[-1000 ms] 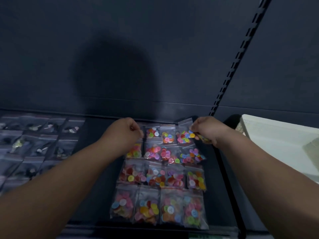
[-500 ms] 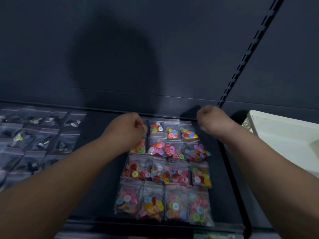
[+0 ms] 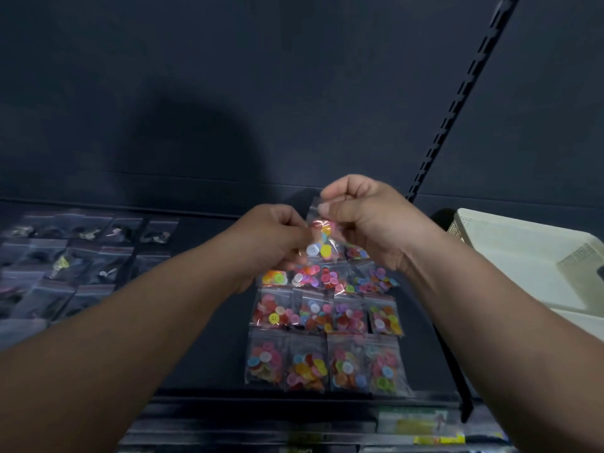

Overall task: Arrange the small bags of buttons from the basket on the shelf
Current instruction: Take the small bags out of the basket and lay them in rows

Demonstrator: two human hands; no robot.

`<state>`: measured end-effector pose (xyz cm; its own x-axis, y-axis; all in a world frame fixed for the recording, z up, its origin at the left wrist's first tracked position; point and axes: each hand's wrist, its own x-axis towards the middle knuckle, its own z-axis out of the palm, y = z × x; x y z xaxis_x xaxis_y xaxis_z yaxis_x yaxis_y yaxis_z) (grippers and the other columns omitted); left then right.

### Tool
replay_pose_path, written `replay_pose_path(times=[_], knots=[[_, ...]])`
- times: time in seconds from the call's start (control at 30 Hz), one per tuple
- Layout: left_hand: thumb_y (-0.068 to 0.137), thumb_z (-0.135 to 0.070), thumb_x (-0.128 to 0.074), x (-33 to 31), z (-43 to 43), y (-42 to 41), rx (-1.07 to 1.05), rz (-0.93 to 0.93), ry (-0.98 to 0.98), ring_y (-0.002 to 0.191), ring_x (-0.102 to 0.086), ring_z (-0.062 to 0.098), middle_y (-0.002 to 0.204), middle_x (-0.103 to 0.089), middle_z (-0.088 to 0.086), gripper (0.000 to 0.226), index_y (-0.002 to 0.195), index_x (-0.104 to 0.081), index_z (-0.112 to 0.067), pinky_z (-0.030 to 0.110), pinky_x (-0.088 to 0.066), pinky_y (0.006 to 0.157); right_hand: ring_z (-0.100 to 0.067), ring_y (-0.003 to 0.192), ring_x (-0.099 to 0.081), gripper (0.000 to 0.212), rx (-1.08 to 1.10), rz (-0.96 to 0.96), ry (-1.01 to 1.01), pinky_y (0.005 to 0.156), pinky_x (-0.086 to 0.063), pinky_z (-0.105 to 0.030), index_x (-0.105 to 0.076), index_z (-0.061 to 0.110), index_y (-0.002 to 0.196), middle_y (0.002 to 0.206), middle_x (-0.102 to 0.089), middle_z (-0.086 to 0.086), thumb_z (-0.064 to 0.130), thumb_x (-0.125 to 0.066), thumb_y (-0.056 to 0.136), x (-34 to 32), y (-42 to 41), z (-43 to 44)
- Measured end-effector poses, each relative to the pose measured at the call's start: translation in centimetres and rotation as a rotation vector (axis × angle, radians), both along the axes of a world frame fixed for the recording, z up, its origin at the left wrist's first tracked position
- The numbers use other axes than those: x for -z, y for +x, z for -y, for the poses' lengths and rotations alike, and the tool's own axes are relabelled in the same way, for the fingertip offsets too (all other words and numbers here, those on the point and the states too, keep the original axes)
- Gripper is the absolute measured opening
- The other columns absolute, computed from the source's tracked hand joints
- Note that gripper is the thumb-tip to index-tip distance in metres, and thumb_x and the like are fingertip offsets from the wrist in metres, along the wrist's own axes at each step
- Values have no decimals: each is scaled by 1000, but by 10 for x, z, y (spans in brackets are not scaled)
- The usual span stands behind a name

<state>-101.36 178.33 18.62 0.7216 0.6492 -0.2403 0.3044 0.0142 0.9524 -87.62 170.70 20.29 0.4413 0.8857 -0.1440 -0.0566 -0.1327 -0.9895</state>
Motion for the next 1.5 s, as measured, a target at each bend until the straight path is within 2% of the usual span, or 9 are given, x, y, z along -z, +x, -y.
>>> replay_pose_path(times=[0.17, 0.3, 0.43, 0.57, 0.7, 0.87, 1.1, 1.23, 1.5], knots=[[85, -13, -68, -2, -3, -17, -69, 65, 26, 57, -59, 11, 62, -60, 2, 23, 67, -55, -16, 28, -50, 61, -7, 57, -54, 18, -157, -25, -127, 52, -46, -19, -61, 9, 104, 72, -69, 3, 9, -66, 86, -1, -10, 3], [85, -12, -67, -5, 0, -24, -110, 127, 2, 59, -59, 12, 65, -61, 4, 20, 70, -55, -14, 26, -52, 60, -8, 57, -55, 13, -154, -25, -142, 50, -47, -18, -62, 15, 90, 72, -63, -1, 7, -68, 83, -1, -17, 2], [82, -17, -71, -10, 4, -27, -61, 120, -51, 60, -63, 11, 67, -65, 0, 13, 78, -59, -14, 29, -54, 66, -9, 49, -52, 22, -95, 11, -80, 45, -42, -20, -56, 15, 74, 65, -60, -3, -2, -70, 79, -3, -22, 5], [81, -10, -71, -12, 5, -27, -21, 82, -1, 57, -62, 10, 66, -64, 3, 15, 74, -59, -12, 28, -54, 64, -9, 59, -55, 7, -139, -5, -88, 55, -45, -21, -62, 13, 90, 72, -62, -1, 11, -66, 85, -6, -21, 11], [81, -10, -72, -12, 9, -24, -20, 51, 27, 59, -61, 11, 64, -62, 2, 18, 71, -57, -14, 26, -52, 60, -14, 57, -49, 14, -84, 48, -90, 54, -42, -25, -59, 13, 75, 65, -56, -3, 9, -63, 88, -4, -21, 15], [79, -11, -73, -9, 13, -25, -4, -20, 66, 52, -55, 7, 60, -60, -1, 18, 69, -58, -14, 20, -45, 50, -13, 57, -49, 18, -53, 42, -76, 50, -41, -21, -60, 13, 72, 66, -57, -5, 5, -62, 88, 2, -25, 20], [82, -22, -71, -8, 18, -28, 10, 3, -24, 60, -59, 10, 65, -62, -2, 12, 76, -62, -17, 25, -50, 60, -10, 53, -48, 19, -25, 53, -87, 47, -42, -19, -60, 15, 70, 60, -56, 0, 7, -64, 87, 4, -29, 27], [84, -19, -69, -9, 18, -34, -14, 19, 31, 53, -57, 7, 61, -59, -1, 17, 71, -59, -15, 20, -48, 54, -9, 54, -50, 13, -82, -25, -79, 51, -46, -19, -57, 15, 77, 62, -55, 0, 15, -64, 87, 2, -33, 33], [87, -19, -66, -17, 14, -38, -27, 73, -27, 55, -59, 11, 63, -62, 0, 13, 76, -61, -15, 27, -50, 62, -9, 53, -54, 6, -88, 105, -111, 49, -41, -19, -58, 6, 89, 69, -60, -10, 8, -63, 87, -6, -38, 36]])
